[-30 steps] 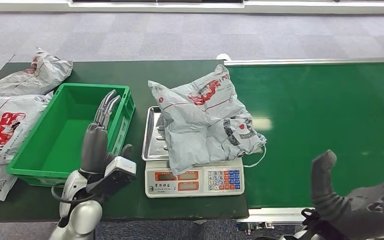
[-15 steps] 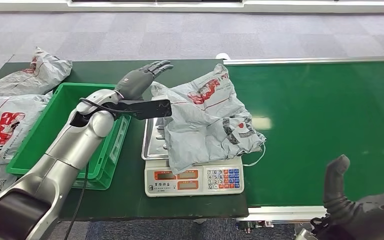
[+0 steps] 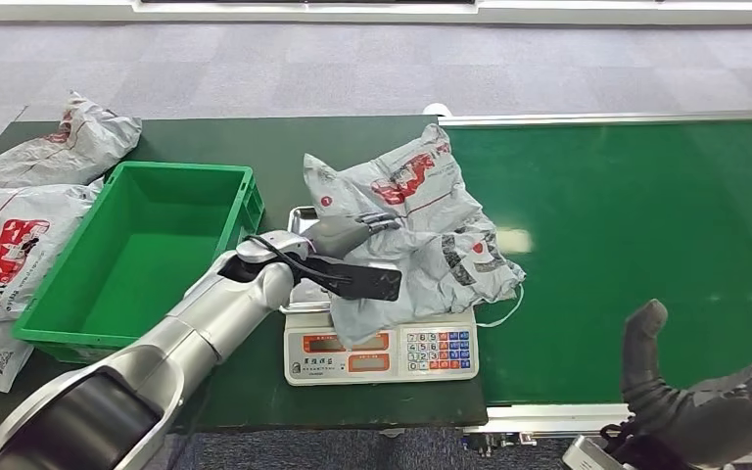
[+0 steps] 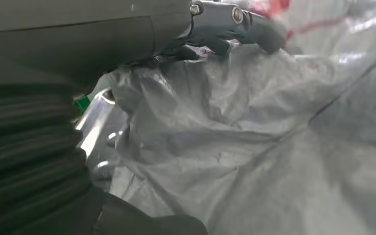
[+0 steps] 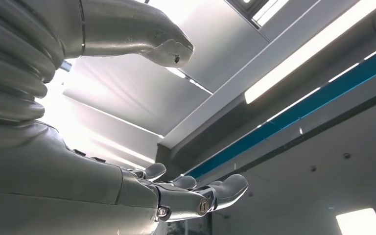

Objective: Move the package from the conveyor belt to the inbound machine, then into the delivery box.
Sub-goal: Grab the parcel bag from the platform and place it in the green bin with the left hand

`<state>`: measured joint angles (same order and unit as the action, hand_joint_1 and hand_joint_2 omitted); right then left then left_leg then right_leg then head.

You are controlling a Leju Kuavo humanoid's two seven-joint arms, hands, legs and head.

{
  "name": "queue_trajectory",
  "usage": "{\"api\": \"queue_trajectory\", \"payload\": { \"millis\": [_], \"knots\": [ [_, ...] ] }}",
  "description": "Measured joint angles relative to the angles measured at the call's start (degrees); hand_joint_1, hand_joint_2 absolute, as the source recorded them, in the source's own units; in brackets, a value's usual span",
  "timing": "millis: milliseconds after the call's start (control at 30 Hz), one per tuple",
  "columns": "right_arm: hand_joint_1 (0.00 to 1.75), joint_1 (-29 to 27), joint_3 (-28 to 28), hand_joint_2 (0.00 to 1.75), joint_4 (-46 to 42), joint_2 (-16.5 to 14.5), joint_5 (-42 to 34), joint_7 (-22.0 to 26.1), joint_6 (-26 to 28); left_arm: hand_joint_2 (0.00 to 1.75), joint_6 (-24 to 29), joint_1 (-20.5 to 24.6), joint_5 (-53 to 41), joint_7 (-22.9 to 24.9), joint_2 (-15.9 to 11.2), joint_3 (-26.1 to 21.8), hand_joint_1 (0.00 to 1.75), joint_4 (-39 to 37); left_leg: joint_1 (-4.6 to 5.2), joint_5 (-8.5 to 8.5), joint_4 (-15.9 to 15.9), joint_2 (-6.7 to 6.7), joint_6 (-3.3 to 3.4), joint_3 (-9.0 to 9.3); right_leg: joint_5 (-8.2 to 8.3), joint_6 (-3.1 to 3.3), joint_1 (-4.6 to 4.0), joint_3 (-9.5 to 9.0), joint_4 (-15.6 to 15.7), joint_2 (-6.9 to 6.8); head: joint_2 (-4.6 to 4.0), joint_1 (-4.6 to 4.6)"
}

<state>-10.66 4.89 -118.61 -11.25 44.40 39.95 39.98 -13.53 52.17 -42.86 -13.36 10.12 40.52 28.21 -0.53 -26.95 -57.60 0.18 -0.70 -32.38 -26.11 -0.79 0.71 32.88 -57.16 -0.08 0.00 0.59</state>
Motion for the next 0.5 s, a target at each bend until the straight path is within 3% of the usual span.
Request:
{"api": "queue_trajectory", "payload": {
  "millis": [300,500],
  "knots": [
    [0.0,2.32,0.01,1.75,1.68,-1.52,0.76,0.0,-0.01,1.75,-0.3,-0.98,1.42,0.01,4.92,2.65,0.0,-3.84,0.01,0.01,0.0,-0.11,0.0,-0.02,0.0,0.0,-0.03,-0.05,0.0,-0.06,0.0,0.0],
    [0.0,2.63,0.01,1.75,2.55,-2.23,1.2,0.01,-0.01,1.75,0.47,-2.18,2.02,-0.01,6.38,2.69,0.0,-4.94,0.0,0.01,0.0,-0.11,0.0,-0.03,0.0,0.0,-0.02,-0.04,0.0,-0.08,0.0,0.0]
  ]
}}
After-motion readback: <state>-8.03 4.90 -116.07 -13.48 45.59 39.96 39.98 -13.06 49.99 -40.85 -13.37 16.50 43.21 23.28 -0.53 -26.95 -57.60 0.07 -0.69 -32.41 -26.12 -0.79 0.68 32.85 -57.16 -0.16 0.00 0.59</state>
